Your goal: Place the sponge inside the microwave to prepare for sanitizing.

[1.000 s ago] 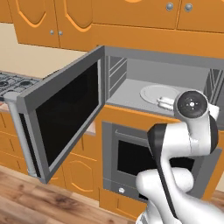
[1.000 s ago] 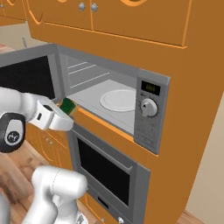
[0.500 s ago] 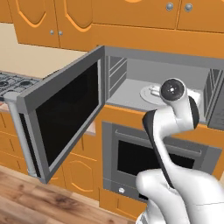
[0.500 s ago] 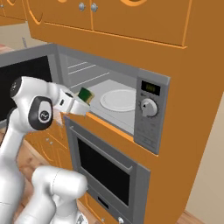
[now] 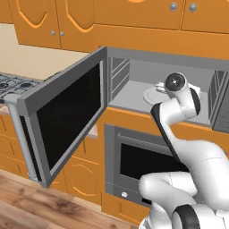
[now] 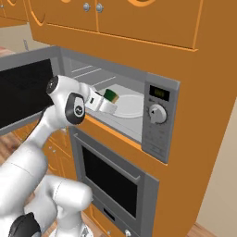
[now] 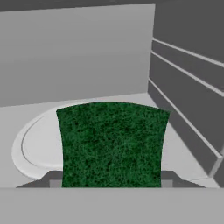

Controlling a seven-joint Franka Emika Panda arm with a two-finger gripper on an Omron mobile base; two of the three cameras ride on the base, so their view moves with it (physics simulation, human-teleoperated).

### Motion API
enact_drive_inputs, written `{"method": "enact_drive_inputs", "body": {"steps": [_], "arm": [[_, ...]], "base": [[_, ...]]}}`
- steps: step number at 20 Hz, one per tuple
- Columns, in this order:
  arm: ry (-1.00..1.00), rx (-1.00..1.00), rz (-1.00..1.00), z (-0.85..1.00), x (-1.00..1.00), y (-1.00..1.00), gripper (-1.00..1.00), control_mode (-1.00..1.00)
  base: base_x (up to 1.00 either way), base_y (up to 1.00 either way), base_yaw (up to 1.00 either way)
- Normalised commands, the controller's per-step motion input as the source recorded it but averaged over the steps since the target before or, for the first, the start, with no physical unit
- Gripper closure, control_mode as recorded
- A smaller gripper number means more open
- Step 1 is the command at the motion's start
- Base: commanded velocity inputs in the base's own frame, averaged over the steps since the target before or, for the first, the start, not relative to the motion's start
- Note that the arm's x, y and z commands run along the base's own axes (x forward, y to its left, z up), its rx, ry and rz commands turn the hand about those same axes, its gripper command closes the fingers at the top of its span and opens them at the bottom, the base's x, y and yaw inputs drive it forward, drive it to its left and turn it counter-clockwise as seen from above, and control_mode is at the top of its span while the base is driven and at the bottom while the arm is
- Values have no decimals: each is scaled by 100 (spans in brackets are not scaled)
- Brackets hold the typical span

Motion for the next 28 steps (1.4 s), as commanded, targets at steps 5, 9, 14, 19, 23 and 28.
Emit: {"method": "enact_drive_inputs", "body": {"steps": [5,9,14,19,23,28], "arm": [[0,0,0,-33,56,-6,100,-100],[0,-2,0,-18,49,0,100,-100],[10,-1,0,-14,59,-9,100,-100],[21,0,0,-15,53,-12,100,-100],[12,0,0,-13,41,-17,100,-100],[0,0,0,-42,30,-9,100,-100]], "base": [[0,0,0],[0,0,0],[0,0,0],[0,0,0],[0,0,0],[0,0,0]]}}
